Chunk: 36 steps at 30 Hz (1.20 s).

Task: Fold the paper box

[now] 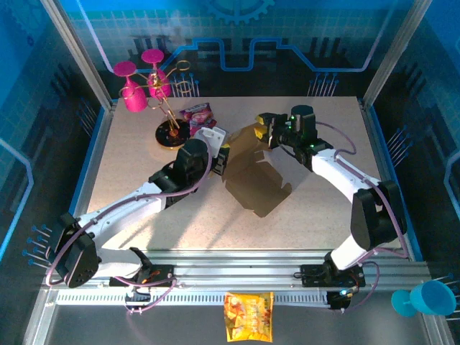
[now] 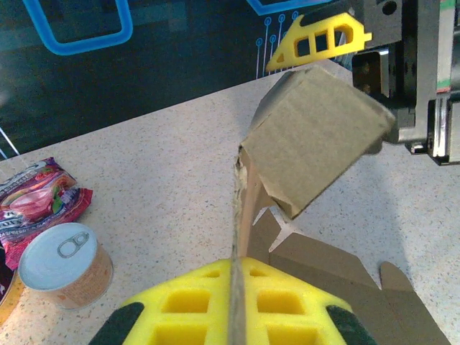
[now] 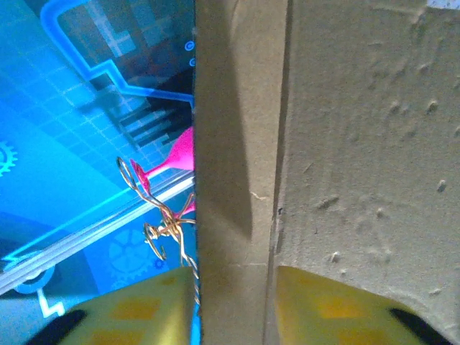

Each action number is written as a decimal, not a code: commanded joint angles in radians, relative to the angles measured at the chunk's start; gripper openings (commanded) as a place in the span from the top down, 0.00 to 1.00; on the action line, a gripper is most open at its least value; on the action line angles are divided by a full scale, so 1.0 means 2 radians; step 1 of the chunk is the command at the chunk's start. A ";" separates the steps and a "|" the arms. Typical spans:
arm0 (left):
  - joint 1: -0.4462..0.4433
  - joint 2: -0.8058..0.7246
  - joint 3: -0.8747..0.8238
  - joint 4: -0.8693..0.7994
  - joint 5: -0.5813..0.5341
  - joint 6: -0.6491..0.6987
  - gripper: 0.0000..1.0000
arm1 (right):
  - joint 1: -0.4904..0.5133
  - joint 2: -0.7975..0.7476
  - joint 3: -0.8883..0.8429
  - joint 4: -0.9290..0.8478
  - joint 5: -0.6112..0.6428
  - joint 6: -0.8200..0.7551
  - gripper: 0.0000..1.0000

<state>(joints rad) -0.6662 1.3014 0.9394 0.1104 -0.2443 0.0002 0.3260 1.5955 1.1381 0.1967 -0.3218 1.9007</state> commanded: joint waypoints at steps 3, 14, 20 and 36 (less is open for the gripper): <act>0.009 -0.006 -0.003 0.013 0.019 0.007 1.00 | -0.010 0.019 0.025 -0.007 -0.026 0.003 0.64; 0.023 -0.010 -0.005 0.007 0.038 0.015 1.00 | -0.029 0.034 0.077 -0.121 -0.109 -0.040 0.79; 0.026 -0.006 -0.001 0.006 0.047 0.017 1.00 | -0.029 0.053 0.088 -0.119 -0.122 -0.035 0.78; 0.029 -0.005 0.000 -0.001 0.049 0.015 1.00 | -0.030 0.080 0.123 -0.116 -0.125 -0.030 0.96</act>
<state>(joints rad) -0.6205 1.3003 0.9394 0.1097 -0.1596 0.0109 0.2745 1.7493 1.3548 -0.0277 -0.5621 1.8420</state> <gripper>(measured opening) 0.061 0.073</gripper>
